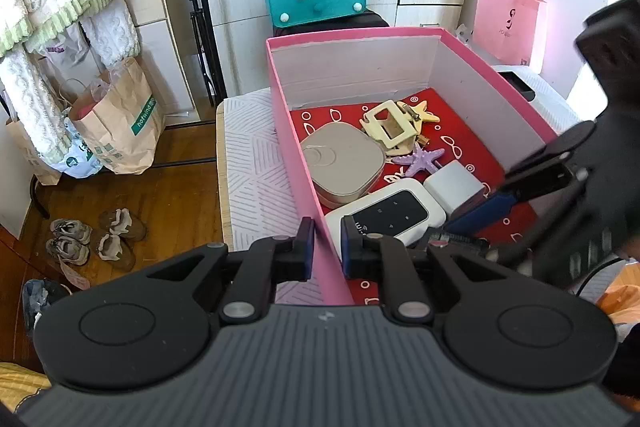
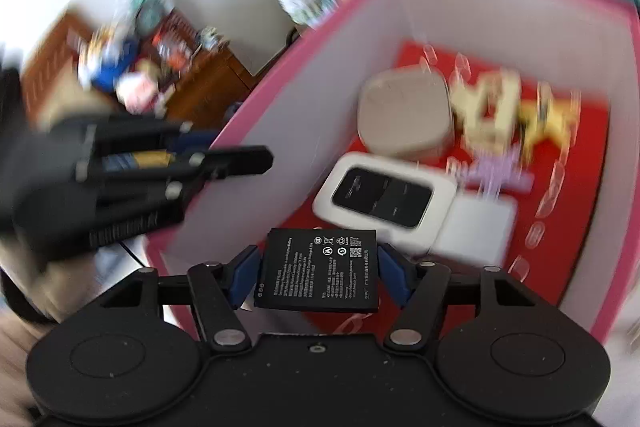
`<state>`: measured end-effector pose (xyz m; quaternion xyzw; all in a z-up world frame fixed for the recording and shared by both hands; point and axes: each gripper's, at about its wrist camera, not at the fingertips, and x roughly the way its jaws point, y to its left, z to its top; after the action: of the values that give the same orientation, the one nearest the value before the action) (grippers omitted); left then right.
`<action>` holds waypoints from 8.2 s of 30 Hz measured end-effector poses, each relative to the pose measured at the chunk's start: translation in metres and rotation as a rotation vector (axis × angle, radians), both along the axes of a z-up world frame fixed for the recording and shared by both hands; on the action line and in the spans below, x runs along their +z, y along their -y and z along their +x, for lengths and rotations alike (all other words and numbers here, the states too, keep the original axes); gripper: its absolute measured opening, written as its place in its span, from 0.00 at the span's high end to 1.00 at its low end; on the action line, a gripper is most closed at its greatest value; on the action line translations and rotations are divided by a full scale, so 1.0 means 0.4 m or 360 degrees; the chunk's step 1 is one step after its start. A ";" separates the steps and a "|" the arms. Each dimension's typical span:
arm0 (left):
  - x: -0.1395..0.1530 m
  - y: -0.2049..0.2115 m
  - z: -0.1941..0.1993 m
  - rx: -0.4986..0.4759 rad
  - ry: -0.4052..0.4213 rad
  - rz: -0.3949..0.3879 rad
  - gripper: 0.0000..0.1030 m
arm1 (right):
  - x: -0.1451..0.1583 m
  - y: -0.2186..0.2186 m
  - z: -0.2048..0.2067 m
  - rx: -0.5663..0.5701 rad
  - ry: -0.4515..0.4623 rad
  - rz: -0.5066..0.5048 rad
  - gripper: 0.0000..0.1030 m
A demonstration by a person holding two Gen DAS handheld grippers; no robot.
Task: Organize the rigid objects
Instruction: 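Carry the black battery into the pink box and open the right gripper, then move the right gripper back to the silver keys and close on them, then carry the silver keys into the pink box and open the right gripper, then move the right gripper to the second set of keys and grasp them, then carry the keys into the pink box and open the right gripper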
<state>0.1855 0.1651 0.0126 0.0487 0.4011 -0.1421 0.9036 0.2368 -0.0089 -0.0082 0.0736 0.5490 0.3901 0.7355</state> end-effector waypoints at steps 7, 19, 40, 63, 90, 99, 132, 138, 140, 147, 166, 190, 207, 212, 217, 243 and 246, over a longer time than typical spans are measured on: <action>0.000 -0.004 -0.003 -0.0007 0.0010 -0.0005 0.88 | 0.066 0.119 -0.016 -0.0167 0.0074 0.0249 0.32; 0.000 0.008 -0.009 -0.0005 0.0027 0.0025 0.88 | 0.129 0.371 -0.156 -0.0555 0.0747 0.0023 0.29; 0.000 0.029 -0.008 0.0017 0.0020 0.0090 0.88 | -0.121 0.413 -0.179 -0.0434 0.1068 -0.0431 0.59; -0.002 0.032 -0.009 0.0009 0.0022 0.0098 0.88 | -0.099 0.438 -0.113 -0.0493 0.0927 -0.0345 1.00; -0.007 0.033 -0.015 -0.0006 0.0025 0.0094 0.87 | -0.127 0.474 -0.062 -0.0488 0.0921 -0.0315 0.97; -0.007 0.031 -0.015 -0.0008 0.0023 0.0090 0.87 | -0.092 0.494 -0.072 -0.0527 0.0843 -0.0191 0.97; -0.006 0.038 -0.026 -0.0071 0.0024 0.0164 0.88 | -0.040 0.479 -0.098 -0.0481 0.0893 -0.0289 0.97; 0.004 0.062 -0.021 -0.0157 -0.0004 0.0304 0.87 | 0.087 0.448 -0.122 -0.0417 0.0983 -0.0182 0.97; 0.006 0.069 -0.022 -0.0175 -0.0006 0.0344 0.87 | 0.131 0.434 -0.133 -0.0409 0.1033 -0.0137 0.97; 0.011 0.069 -0.024 -0.0190 -0.0007 0.0370 0.88 | 0.248 0.362 -0.148 -0.0266 0.1075 0.0079 0.97; 0.014 0.069 -0.024 -0.0189 -0.0002 0.0367 0.87 | 0.072 0.186 -0.124 -0.0047 0.0593 0.0189 0.89; 0.021 0.071 -0.025 -0.0149 -0.0012 0.0344 0.87 | 0.068 0.498 -0.184 -0.0588 0.0819 -0.0220 0.63; 0.012 0.072 0.024 -0.0070 -0.0030 0.0311 0.88 | -0.065 0.438 -0.067 -0.0423 0.0918 -0.0395 0.55; 0.010 0.070 0.041 -0.0056 -0.0040 0.0314 0.90 | -0.106 0.399 0.011 -0.0416 0.0943 -0.0407 0.52; 0.012 0.064 0.044 -0.0037 -0.0054 0.0287 0.90 | -0.140 0.372 0.073 -0.0460 0.0957 -0.0429 0.48; 0.014 0.072 0.011 -0.0041 0.0012 0.0293 0.90 | 0.051 0.358 -0.014 -0.0457 0.1177 -0.0226 0.96; 0.015 0.067 0.006 -0.0041 0.0010 0.0271 0.90 | 0.112 0.345 -0.034 -0.0458 0.1246 -0.0195 0.96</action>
<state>0.1878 0.1385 0.0187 0.1309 0.4083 -0.1188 0.8956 0.2230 -0.1470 0.0366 -0.0482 0.2345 0.2486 0.9385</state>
